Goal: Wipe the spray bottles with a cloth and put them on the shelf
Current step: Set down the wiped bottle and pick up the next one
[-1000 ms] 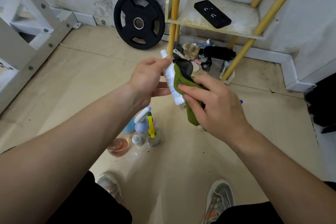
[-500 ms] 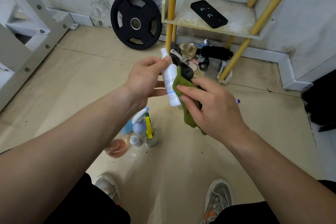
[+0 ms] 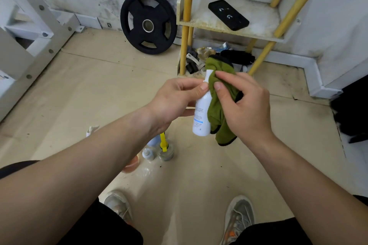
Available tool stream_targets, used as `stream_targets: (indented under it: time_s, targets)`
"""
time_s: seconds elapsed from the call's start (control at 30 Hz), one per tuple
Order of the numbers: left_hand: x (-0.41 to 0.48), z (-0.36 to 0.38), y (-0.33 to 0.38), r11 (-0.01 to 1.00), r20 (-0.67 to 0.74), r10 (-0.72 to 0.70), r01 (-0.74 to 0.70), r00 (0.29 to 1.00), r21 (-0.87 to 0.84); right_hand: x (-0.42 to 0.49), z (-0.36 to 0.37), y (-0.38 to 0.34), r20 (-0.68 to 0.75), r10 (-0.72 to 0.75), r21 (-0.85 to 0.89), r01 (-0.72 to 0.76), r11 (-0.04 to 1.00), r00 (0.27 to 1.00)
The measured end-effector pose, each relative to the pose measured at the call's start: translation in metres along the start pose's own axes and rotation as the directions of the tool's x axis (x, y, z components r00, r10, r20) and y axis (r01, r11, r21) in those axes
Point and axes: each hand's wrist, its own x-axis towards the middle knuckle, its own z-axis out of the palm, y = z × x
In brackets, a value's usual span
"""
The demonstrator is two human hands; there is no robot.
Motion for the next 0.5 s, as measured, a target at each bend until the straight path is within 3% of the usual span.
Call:
stream_targets:
  time_s: [0.13, 0.4, 0.5]
  targets:
    - [0.002, -0.002, 0.003, 0.999, -0.031, 0.030, -0.030, 0.999, -0.009, 0.001, 0.000, 0.000, 0.062, 0.014, 0.016, -0.015, 1.000, 0.998]
    - [0.008, -0.015, 0.014, 0.983, -0.250, 0.020, -0.065, 0.968, -0.173, -0.021, 0.011, 0.002, 0.168, -0.128, -0.185, 0.159, 0.970, 0.977]
    - [0.008, -0.015, 0.014, 0.975, -0.228, -0.004, -0.047, 0.974, -0.218, -0.022, 0.013, 0.003, 0.141, -0.179, -0.236, 0.208, 0.949, 0.974]
